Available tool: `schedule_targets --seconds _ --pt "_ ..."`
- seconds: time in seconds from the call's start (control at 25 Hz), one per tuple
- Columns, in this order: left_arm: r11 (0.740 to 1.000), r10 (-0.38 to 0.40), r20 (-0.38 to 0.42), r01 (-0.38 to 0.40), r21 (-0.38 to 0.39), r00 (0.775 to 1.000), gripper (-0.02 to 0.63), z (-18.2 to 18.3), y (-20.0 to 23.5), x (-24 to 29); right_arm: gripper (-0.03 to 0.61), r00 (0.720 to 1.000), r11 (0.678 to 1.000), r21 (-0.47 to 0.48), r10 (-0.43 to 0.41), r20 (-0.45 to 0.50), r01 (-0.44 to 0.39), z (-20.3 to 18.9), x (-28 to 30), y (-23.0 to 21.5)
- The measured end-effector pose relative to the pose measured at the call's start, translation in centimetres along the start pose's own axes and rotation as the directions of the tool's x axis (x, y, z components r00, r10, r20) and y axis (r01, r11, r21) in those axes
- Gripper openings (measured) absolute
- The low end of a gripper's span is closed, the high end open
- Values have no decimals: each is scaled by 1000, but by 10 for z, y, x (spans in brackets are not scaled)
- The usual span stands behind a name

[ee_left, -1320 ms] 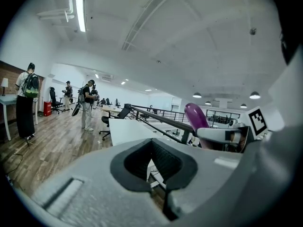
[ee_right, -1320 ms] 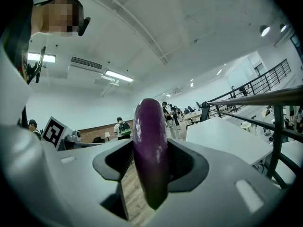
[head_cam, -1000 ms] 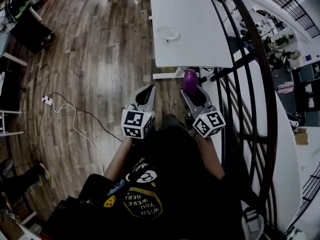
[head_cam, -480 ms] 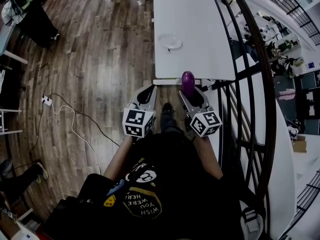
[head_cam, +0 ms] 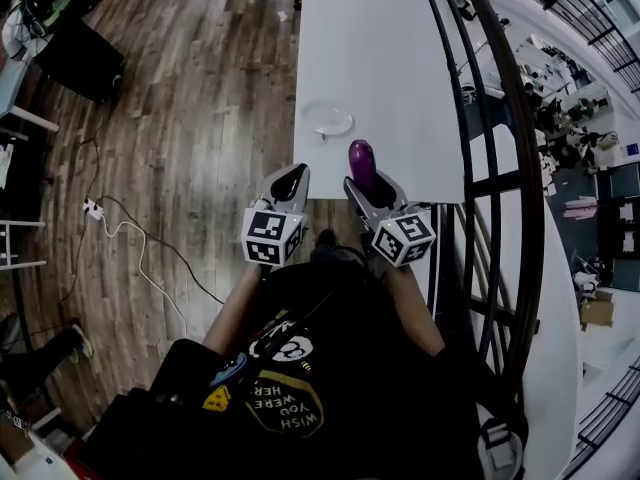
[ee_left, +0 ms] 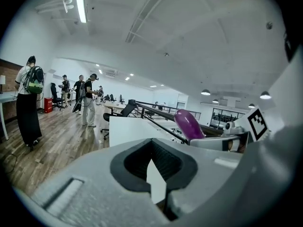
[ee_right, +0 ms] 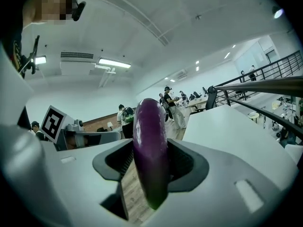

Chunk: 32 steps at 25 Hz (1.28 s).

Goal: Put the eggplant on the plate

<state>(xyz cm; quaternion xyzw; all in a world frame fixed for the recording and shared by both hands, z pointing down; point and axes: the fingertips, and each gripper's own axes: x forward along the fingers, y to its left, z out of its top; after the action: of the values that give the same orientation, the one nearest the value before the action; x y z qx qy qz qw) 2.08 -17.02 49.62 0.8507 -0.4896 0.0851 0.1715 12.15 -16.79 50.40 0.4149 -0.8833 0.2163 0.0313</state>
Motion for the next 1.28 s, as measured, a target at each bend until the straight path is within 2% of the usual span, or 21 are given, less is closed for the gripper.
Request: schedule_targets --seconds 0.16,0.36,0.52,0.64,0.8,0.88,1.0,1.04,1.28 --pt "999 35 -6 -35 -5 999 5 6 3 29 217 999 999 -10 42 -33 -42 4 20 -31" --pt "997 77 -24 -77 -21 997 5 12 23 46 216 988 995 -69 66 -142 -76 -13 79 -76" --pt "994 100 -44 -102 -26 994 5 -1 46 58 216 957 977 -172 75 -279 -126 -43 140 -108" --pt "993 106 -72 -109 -38 992 5 -12 69 74 216 900 944 -275 49 -434 -183 -80 190 -138" --pt "989 103 -133 -116 -96 986 5 -38 101 88 216 817 926 -314 -11 -577 -210 -128 241 -172" --pt "985 109 -153 -127 -116 982 5 -47 112 89 216 754 899 -356 -46 -655 -254 -151 256 -183" --pt "981 117 -170 -141 -136 979 5 -50 119 88 216 663 843 -420 -105 -742 -336 -173 273 -197" --pt "980 118 -174 -143 -140 978 5 -51 119 87 216 646 834 -429 -118 -754 -349 -177 278 -201" --pt "977 121 -206 -153 -149 971 5 -62 123 80 216 596 810 -416 -105 -796 -413 -196 291 -209"
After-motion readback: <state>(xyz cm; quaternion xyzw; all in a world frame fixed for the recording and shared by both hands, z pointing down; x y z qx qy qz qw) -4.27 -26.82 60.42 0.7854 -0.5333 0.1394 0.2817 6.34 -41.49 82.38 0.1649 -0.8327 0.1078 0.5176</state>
